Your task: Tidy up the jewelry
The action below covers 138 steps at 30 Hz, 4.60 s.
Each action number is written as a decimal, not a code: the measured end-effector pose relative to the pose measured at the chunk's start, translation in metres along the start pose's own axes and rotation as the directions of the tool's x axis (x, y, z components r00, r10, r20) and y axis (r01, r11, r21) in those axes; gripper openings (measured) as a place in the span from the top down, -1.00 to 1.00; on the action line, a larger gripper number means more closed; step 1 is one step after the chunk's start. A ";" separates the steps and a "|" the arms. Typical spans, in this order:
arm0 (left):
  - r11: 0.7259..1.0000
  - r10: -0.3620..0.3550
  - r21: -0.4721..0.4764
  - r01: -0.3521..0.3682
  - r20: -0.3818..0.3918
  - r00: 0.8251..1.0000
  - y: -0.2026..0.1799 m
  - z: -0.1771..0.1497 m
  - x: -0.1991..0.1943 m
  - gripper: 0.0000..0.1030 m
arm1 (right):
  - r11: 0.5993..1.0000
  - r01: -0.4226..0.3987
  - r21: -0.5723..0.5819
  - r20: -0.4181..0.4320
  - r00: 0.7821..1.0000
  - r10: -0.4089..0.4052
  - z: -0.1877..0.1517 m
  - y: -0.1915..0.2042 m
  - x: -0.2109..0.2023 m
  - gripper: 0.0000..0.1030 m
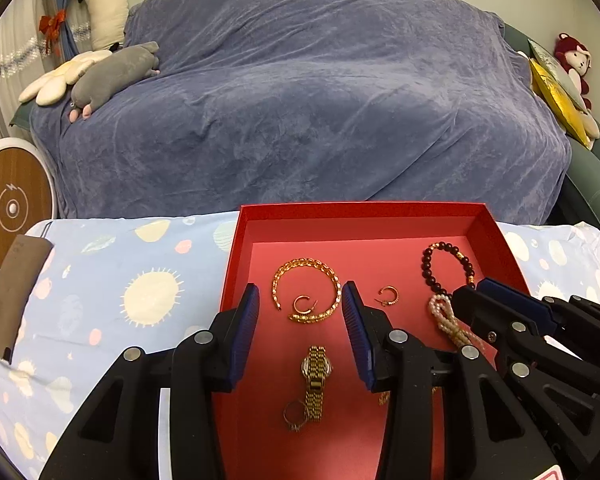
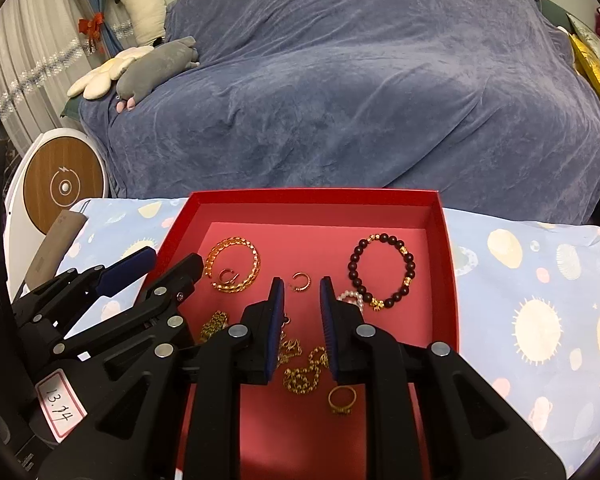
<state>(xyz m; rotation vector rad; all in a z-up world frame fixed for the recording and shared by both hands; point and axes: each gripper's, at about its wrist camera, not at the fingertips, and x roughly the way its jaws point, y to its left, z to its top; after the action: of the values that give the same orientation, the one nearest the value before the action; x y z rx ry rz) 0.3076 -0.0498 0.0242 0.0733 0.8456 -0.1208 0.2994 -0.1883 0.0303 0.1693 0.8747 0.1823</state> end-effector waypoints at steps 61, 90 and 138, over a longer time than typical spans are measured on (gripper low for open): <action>0.997 0.073 0.002 -0.073 -0.016 0.997 -0.001 -0.142 -0.099 -0.50 | 0.996 0.087 0.009 0.003 0.996 -0.087 -0.147 0.006 -0.097 -0.32; 0.995 0.097 -0.008 -0.097 -0.016 0.995 0.003 -0.140 -0.102 -0.59 | 0.991 0.133 0.020 0.047 0.990 -0.134 -0.148 0.005 -0.101 -0.64; 0.995 0.097 -0.011 -0.097 -0.019 0.995 0.002 -0.140 -0.103 -0.59 | 0.991 0.133 0.022 0.046 0.990 -0.134 -0.149 0.005 -0.100 -0.64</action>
<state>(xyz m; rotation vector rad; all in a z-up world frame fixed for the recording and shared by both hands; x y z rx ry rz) 0.1365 -0.0237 0.0087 0.1043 0.8594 -0.0240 0.1212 -0.1957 0.0122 0.1320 0.8380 0.0447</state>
